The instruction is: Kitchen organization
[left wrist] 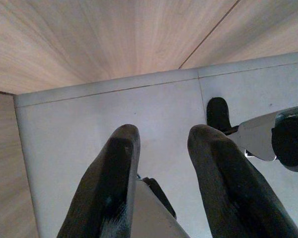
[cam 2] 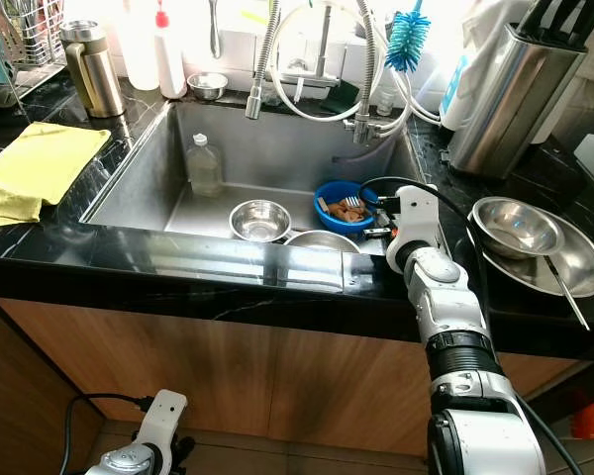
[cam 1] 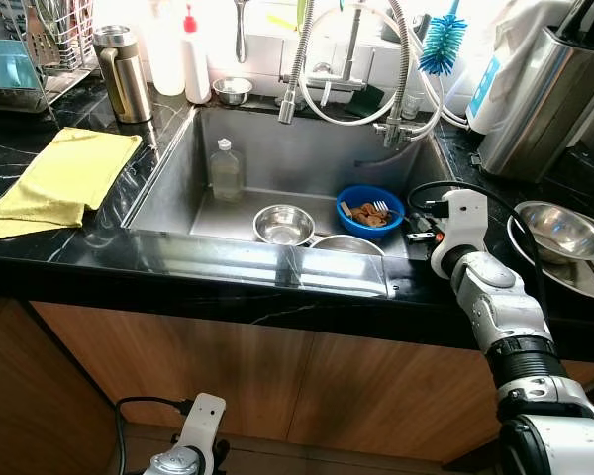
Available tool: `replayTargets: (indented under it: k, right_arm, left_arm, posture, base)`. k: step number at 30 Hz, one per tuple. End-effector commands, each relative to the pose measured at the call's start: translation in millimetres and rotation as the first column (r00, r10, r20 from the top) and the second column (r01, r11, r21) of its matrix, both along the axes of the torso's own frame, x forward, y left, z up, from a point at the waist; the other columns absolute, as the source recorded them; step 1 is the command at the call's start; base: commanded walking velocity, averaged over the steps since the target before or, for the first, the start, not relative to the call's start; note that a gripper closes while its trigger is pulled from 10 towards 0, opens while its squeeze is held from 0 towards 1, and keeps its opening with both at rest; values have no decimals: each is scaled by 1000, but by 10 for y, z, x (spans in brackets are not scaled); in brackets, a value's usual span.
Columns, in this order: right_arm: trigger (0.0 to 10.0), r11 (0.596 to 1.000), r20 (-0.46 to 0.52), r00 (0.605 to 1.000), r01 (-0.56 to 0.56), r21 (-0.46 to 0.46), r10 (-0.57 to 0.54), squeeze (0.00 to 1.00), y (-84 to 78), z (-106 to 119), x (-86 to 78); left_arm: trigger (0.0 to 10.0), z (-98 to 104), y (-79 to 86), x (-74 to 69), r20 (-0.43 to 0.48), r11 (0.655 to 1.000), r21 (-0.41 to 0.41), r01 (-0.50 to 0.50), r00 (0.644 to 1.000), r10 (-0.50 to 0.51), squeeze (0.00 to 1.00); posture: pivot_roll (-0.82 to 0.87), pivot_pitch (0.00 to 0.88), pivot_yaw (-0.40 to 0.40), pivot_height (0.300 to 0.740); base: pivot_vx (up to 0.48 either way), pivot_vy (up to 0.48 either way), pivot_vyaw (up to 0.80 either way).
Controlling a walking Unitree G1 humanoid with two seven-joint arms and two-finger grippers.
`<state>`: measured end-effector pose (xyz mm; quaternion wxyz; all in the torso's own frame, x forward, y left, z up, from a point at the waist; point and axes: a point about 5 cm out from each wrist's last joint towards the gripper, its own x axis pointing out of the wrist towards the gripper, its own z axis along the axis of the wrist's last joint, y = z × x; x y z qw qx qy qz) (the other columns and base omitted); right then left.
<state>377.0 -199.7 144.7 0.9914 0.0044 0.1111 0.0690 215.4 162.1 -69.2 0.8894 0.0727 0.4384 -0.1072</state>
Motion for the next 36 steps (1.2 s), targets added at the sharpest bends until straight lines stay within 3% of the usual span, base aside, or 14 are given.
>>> replayTargets:
  k: [1, 2, 10, 11, 16, 17, 18, 24, 29, 36]
  right_arm:
    - [10000, 1000, -8, 1000, -1, -15, 1, 690, -33, -12, 12]
    - [10000, 1000, -8, 1000, -2, -15, 2, 745, -33, -18, 22]
    - [10000, 1000, -1, 1000, 5, -16, -5, 753, -36, -40, 51]
    - [10000, 1000, 16, 1000, 16, -21, -16, 1000, -47, -9, 62]
    - [10000, 998, 91, 994, 59, -32, -56, 1000, -80, 144, 95]
    - [10000, 995, 133, 988, 90, -39, -84, 267, -93, 229, 104]
    - [10000, 994, 152, 983, 105, -35, -98, 0, -99, 270, 104]
    - [10000, 984, 274, 948, 179, -27, -165, 0, -134, 499, 32]
    - [10000, 975, 311, 928, 222, -16, -206, 0, -154, 570, -67]
    - [10000, 948, 333, 893, 319, 6, -302, 0, -241, 602, -374]
  left_arm:
    - [10000, -26, 8, -43, -14, 1000, -2, -16, 1000, 16, 0]
    - [10000, -26, 9, -44, -14, 1000, -2, -16, 1000, 16, 0]
    - [10000, -30, 12, -51, -16, 1000, -3, -17, 1000, 17, 0]
    - [10000, -30, 13, -52, -16, 1000, -3, -17, 1000, 17, 0]
    - [10000, -30, 20, -53, -15, 1000, -1, -16, 1000, 16, 0]
    - [10000, -29, 23, -52, -15, 1000, -1, -16, 1000, 16, 0]
    - [10000, -29, 25, -52, -15, 1000, 0, -16, 1000, 16, 0]
    - [10000, -28, 31, -50, -15, 1000, 3, -12, 1000, 12, 0]
    - [10000, -27, 29, -49, -16, 1000, 3, -8, 1000, 8, 0]
    - [10000, -27, 19, -48, -16, 1000, 1, -3, 1000, 3, 0]
  posture:
    - [206, 65, -124, 732]
    - [206, 66, -125, 732]
    - [207, 68, -125, 732]
    - [205, 68, -123, 732]
    - [204, 70, -121, 732]
    - [204, 71, -119, 732]
    - [204, 72, -118, 732]
    - [200, 73, -114, 732]
    - [194, 73, -112, 732]
    - [186, 74, -109, 732]
  base:
    - [0, 0, 0]
    - [0, 0, 0]
    - [0, 0, 0]
    - [0, 0, 0]
    - [0, 0, 0]
    - [0, 0, 0]
    - [0, 0, 0]
    - [0, 0, 0]
    - [0, 0, 0]
    - [0, 0, 0]
